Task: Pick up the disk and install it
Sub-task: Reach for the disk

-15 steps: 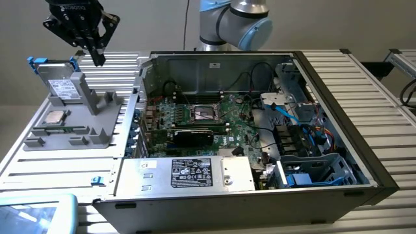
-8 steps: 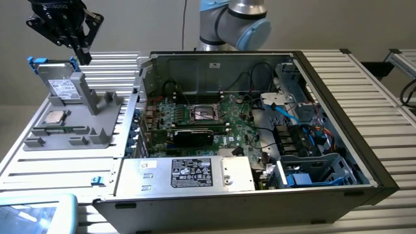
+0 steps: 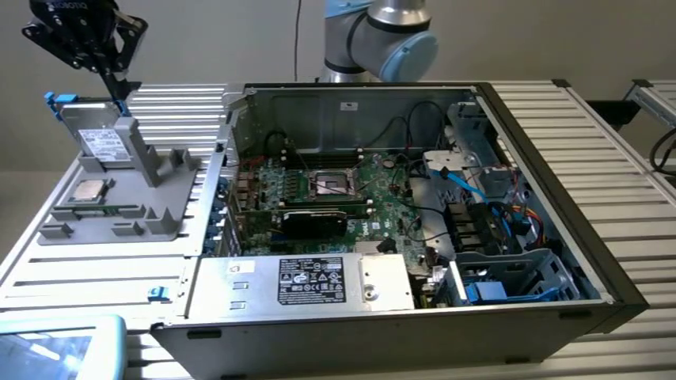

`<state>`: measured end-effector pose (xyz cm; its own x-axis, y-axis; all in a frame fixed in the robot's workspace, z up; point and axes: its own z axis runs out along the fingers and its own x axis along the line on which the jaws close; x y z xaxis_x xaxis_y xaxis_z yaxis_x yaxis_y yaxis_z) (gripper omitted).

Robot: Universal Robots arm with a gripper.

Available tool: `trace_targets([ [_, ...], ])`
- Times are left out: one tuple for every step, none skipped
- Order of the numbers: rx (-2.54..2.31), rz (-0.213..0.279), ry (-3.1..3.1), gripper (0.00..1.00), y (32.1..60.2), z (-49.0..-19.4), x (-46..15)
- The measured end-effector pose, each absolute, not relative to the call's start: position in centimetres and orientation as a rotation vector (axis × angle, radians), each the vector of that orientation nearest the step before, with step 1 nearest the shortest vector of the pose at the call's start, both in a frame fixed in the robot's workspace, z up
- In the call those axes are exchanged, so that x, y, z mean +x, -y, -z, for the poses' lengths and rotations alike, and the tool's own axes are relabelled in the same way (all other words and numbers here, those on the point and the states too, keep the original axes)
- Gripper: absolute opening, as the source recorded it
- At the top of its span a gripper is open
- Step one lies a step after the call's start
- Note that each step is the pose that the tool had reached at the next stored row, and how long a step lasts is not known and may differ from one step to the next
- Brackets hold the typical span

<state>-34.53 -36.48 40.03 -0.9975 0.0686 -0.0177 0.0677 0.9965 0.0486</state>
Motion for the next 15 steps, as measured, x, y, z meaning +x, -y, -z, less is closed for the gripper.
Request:
trace_targets([
  [0.106,-0.075,-3.120,0.11,36.3,-40.0,-34.8],
  [0.106,-0.075,-3.120,0.11,36.0,-40.0,-35.1],
  [0.106,-0.075,-3.120,0.11,35.8,-40.0,-35.4],
  [0.106,-0.075,-3.120,0.11,35.6,-40.0,-35.7],
  [0.105,-0.075,-3.120,0.11,35.4,-40.0,-36.0],
  [0.105,-0.075,-3.120,0.11,35.2,-40.0,-36.3],
  [0.104,-0.075,-3.120,0.11,35.0,-40.0,-36.5],
  [0.104,-0.075,-3.120,0.11,34.9,-40.0,-36.7],
  [0.103,-0.075,-3.120,0.11,34.7,-40.0,-36.9],
  [0.103,-0.075,-3.121,0.11,34.6,-40.0,-37.1],
  [0.103,-0.075,-3.121,0.11,34.5,-40.0,-37.3],
  [0.103,-0.075,-3.121,0.11,34.3,-40.0,-37.5],
  [0.102,-0.075,-3.122,0.11,34.2,-40.0,-37.7],
  [0.102,-0.075,-3.122,0.11,34.1,-40.0,-37.9],
  [0.102,-0.075,-3.122,0.11,34.0,-40.0,-38.2],
])
